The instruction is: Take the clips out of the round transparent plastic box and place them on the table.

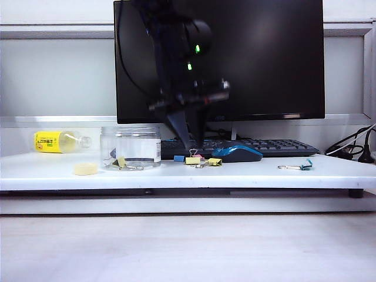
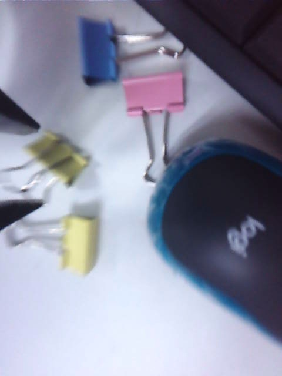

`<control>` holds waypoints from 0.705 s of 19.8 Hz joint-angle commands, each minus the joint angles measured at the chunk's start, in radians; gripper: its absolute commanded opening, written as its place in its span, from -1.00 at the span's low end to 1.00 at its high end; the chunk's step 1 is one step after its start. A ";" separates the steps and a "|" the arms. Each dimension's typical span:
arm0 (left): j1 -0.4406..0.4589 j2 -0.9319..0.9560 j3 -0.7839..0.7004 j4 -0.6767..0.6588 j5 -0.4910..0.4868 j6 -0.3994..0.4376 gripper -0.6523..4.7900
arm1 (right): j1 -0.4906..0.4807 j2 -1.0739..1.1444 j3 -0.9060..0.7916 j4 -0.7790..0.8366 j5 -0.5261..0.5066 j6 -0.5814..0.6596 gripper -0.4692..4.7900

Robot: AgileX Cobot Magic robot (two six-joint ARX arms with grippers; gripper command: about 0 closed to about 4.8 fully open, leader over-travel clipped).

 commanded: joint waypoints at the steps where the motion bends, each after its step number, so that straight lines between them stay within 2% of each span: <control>1: -0.002 -0.088 0.058 -0.008 0.006 0.048 -0.19 | 0.000 0.000 0.002 0.009 0.002 -0.004 -0.42; 4: 0.009 -0.180 0.074 -0.093 -0.010 0.086 -0.19 | 0.000 0.000 0.002 0.009 0.002 -0.004 -0.42; 7: 0.028 -0.223 0.072 -0.187 -0.132 0.089 -0.19 | 0.000 0.000 0.002 0.010 0.002 -0.003 -0.42; 10: 0.070 -0.228 0.034 -0.205 -0.107 0.082 -0.19 | 0.000 0.000 0.002 0.010 0.001 -0.003 -0.42; 14: 0.103 -0.227 -0.110 -0.206 -0.108 0.090 -0.19 | 0.000 0.000 0.002 0.008 -0.006 -0.003 -0.42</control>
